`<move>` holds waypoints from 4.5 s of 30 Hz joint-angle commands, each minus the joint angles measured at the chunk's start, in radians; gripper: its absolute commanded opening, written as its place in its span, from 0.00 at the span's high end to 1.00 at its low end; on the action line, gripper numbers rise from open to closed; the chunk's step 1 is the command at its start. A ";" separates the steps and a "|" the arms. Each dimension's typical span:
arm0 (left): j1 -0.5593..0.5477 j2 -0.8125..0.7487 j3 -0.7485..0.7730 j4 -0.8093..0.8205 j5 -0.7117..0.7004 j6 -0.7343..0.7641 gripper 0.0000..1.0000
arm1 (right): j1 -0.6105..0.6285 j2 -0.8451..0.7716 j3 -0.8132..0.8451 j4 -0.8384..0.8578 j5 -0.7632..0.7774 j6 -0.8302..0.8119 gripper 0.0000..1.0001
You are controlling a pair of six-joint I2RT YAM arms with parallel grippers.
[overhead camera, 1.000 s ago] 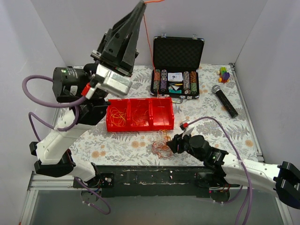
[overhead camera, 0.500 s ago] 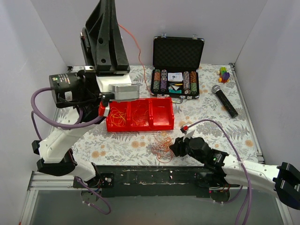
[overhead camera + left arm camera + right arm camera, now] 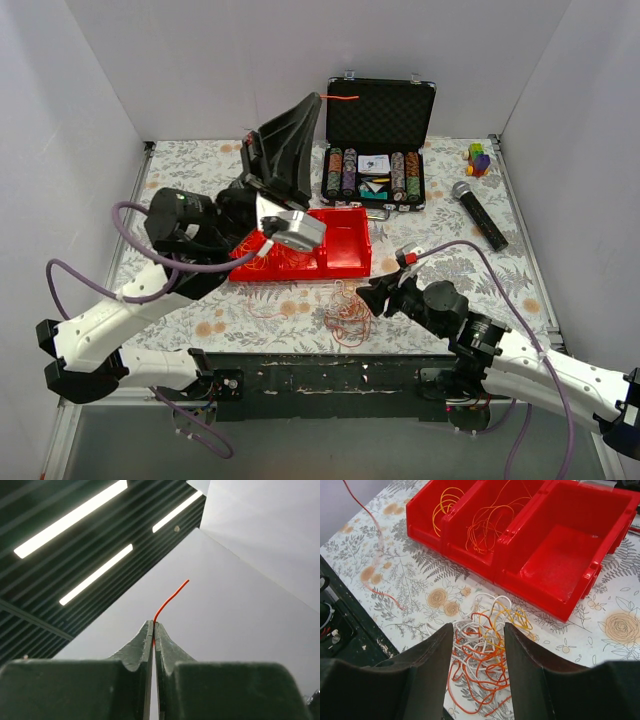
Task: Untangle the cables
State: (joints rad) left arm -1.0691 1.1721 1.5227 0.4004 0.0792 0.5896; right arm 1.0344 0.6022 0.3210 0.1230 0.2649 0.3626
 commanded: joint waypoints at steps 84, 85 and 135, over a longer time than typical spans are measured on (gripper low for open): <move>0.350 0.261 -0.205 0.362 -0.165 -0.161 1.00 | 0.000 -0.047 -0.096 -0.010 0.023 0.065 0.48; 0.350 0.259 -0.211 0.356 -0.179 -0.193 1.00 | 0.000 -0.047 -0.096 -0.010 0.023 0.065 0.48; 0.448 -0.285 -0.989 0.061 -0.084 -0.088 1.00 | 0.001 -0.021 -0.099 -0.020 0.023 0.078 0.48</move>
State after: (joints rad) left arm -0.6300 0.9245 0.5560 0.5140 -0.0544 0.4332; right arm 1.0344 0.5751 0.2127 0.0769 0.2817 0.4423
